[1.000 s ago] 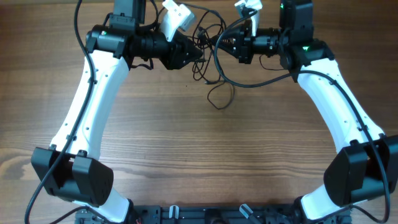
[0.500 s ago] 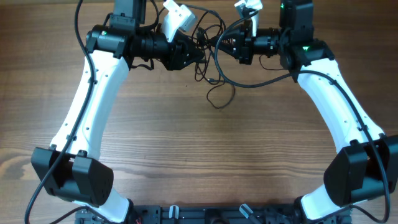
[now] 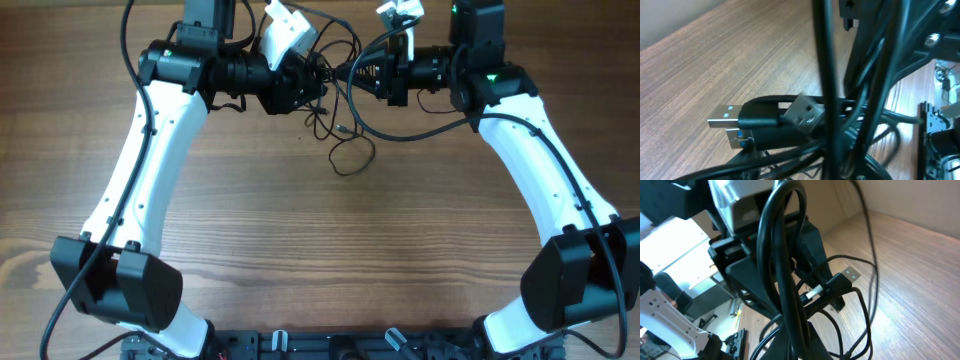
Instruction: Untangle cables
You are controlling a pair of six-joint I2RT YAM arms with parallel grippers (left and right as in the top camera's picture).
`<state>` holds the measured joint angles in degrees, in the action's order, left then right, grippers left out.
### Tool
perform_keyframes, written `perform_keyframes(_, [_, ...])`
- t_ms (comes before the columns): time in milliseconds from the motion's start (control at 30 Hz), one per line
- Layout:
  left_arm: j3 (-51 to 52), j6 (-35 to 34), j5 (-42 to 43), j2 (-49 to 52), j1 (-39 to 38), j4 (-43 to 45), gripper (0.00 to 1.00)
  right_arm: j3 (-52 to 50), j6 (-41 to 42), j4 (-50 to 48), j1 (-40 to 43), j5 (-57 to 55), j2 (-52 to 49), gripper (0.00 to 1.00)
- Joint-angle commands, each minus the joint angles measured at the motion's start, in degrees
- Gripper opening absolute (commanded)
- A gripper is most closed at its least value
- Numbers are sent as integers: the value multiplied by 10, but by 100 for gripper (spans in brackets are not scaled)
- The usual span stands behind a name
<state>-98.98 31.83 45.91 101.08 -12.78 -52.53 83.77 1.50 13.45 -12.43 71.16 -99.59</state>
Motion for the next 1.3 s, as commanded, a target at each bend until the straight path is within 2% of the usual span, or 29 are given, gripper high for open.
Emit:
perform_keyframes(0, [-6,25,-8,14,-1,3,22,10,20,-15,-2,42,18,5])
perform_keyframes(33, [-6,25,-8,14,-1,3,12,10,20,-19,-2,46,18,4])
perform_keyframes(133, [-6,25,-8,18,-1,6,4,10,37,-42,-2,65,18,5])
perform_keyframes(567, [-6,25,-8,20,-1,8,4,10,45,-39,27,61,18,4])
perform_keyframes(1000, [-6,24,-25,20,6,8,4,10,15,49,42,-87,18,5])
perform_keyframes(1167, [-6,24,-25,13,16,8,4,10,16,93,42,-185,18,5])
perform_keyframes(1267, [-6,24,-25,0,30,8,4,10,31,132,42,-297,18,5])
